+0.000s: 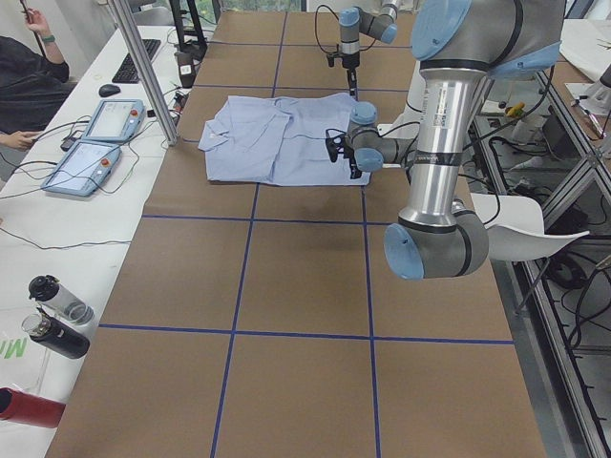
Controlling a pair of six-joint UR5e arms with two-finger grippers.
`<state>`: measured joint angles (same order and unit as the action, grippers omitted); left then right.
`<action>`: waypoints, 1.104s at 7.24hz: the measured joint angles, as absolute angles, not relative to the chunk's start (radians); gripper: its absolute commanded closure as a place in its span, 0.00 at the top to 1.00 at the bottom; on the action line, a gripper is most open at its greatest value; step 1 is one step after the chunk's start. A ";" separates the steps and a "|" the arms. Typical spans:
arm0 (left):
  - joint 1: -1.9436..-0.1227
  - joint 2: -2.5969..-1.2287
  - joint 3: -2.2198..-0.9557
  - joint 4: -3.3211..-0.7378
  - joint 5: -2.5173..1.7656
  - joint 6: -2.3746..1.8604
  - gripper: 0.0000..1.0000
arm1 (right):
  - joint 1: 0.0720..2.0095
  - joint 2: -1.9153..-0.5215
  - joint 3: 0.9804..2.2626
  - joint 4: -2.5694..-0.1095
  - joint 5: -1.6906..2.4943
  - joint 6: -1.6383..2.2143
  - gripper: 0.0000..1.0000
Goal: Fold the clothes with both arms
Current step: 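Move the left gripper down to the other hem corner nearest the robot, then lower both grippers onto the two hem corners and close them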
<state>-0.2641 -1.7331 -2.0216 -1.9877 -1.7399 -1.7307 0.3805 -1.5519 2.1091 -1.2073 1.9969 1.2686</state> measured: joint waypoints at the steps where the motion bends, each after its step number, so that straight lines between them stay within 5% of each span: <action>1: -0.237 -1.729 -2.017 -1.985 -1.724 -1.746 0.85 | 0.386 -1.550 2.114 -1.207 1.998 1.269 0.00; 5: -0.191 -1.732 -2.013 -1.873 -1.699 -1.755 0.78 | 0.393 -1.543 2.118 -1.207 2.000 1.269 0.00; 8: -0.189 -1.733 -2.012 -1.863 -1.698 -1.755 0.42 | 0.399 -1.543 2.119 -1.207 2.003 1.269 0.00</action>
<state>-0.1887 -1.7325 -2.0121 -1.8631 -1.6984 -1.7552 0.3992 -1.5432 2.1194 -1.2073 2.0027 1.2686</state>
